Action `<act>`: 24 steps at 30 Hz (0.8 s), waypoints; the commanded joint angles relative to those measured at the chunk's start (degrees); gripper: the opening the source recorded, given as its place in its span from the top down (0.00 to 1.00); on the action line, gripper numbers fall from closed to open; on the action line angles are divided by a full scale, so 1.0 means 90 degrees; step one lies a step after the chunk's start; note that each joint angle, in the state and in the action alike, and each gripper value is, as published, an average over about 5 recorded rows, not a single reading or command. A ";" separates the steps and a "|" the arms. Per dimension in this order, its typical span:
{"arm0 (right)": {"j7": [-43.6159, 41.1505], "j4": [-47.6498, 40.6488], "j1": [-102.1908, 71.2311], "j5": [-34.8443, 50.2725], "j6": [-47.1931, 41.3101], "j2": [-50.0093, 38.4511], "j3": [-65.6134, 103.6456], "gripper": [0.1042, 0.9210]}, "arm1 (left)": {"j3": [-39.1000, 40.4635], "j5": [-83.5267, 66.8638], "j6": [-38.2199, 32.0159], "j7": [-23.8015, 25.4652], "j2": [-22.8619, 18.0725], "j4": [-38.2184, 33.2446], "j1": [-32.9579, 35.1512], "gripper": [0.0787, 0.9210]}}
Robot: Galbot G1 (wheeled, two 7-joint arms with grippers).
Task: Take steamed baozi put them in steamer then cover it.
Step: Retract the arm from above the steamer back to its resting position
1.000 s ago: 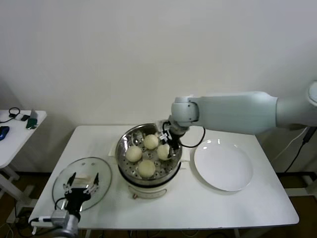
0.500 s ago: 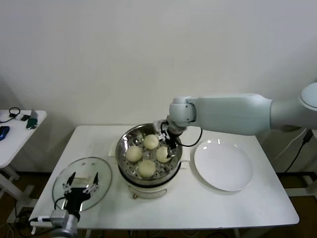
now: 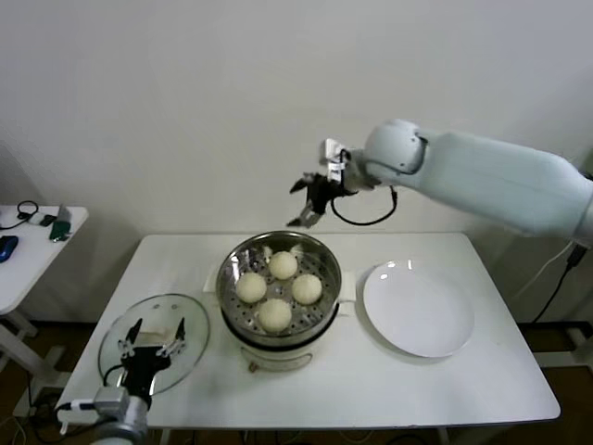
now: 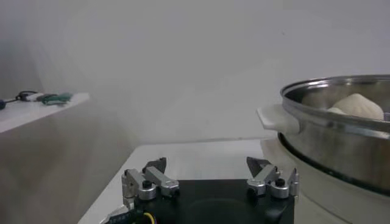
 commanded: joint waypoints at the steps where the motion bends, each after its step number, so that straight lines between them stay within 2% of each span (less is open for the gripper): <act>1: 0.3276 0.0975 -0.3990 0.0054 0.0692 -0.2194 0.4496 0.12 | 0.0019 0.0546 -0.0072 -0.0072 0.0018 -0.0015 -0.0050 0.12; 5: 0.3535 0.1362 -0.5889 -0.0062 0.1417 -0.2778 0.6129 0.12 | 0.0050 0.0659 -0.0135 -0.0085 -0.0002 -0.0063 -0.0081 0.12; 10: 0.3360 0.1528 -0.8539 -0.0171 0.1973 -0.2672 0.8786 0.12 | 0.0108 0.0898 -0.0186 -0.0086 -0.0039 -0.0094 -0.0122 0.12; 17: 0.2722 0.1953 -1.1636 -0.0406 0.2926 -0.1718 1.1313 0.12 | 0.0130 0.1159 -0.0309 -0.0136 -0.0011 -0.0118 -0.0084 0.12; 24: 0.2394 0.2576 -1.3503 -0.0755 0.3223 -0.0225 1.2336 0.12 | 0.0051 0.2467 -0.0676 -0.0489 0.0139 0.0079 -0.0081 0.12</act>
